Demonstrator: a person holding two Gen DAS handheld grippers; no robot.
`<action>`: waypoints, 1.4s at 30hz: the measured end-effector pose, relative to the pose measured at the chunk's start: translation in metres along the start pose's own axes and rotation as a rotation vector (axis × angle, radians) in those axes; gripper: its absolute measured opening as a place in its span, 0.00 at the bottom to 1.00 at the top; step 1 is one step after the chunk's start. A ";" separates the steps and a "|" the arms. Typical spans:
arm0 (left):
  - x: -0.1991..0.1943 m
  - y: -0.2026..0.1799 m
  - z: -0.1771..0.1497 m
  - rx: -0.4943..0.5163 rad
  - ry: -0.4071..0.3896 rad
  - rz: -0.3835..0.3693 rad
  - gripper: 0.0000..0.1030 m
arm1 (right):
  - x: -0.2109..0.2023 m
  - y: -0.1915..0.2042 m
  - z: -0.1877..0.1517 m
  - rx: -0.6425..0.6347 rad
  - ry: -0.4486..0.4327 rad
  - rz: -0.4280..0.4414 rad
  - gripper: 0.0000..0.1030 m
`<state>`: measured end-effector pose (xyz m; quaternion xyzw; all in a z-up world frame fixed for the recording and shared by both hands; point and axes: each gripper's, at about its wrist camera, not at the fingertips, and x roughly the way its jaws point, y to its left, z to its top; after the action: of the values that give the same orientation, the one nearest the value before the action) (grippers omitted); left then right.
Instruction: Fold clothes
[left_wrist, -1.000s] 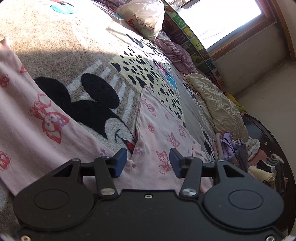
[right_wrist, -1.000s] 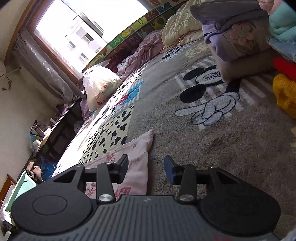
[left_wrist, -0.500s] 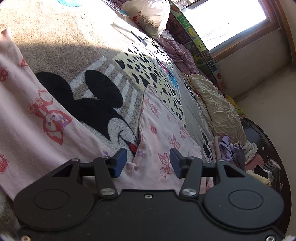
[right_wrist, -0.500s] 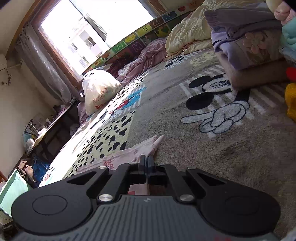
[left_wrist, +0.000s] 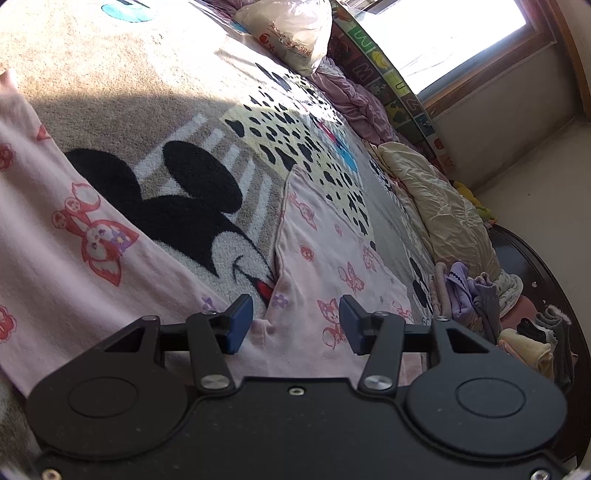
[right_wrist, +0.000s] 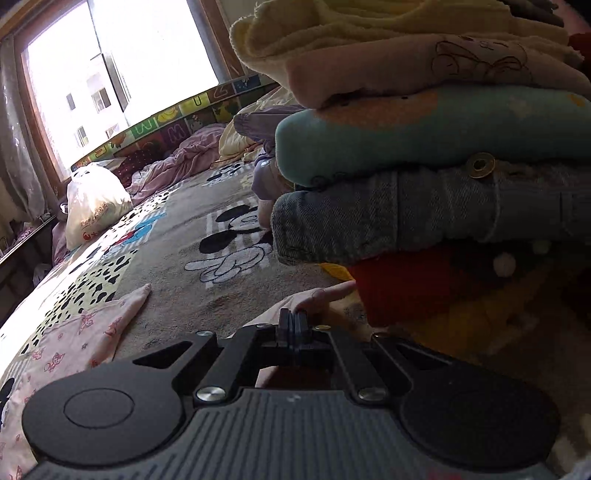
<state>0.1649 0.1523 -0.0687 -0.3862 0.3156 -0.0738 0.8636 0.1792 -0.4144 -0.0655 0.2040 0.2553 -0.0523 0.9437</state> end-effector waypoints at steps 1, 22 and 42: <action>0.000 0.000 0.000 0.003 0.000 0.000 0.49 | -0.001 -0.003 -0.003 0.011 0.006 -0.006 0.03; 0.004 -0.003 -0.004 0.019 0.005 0.009 0.51 | 0.038 0.010 -0.019 -0.153 0.047 -0.223 0.28; 0.013 -0.011 -0.006 0.087 0.001 0.025 0.51 | 0.028 0.118 -0.022 -0.384 0.147 0.151 0.36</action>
<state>0.1727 0.1358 -0.0706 -0.3443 0.3172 -0.0766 0.8804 0.2170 -0.2975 -0.0545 0.0422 0.3126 0.0833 0.9453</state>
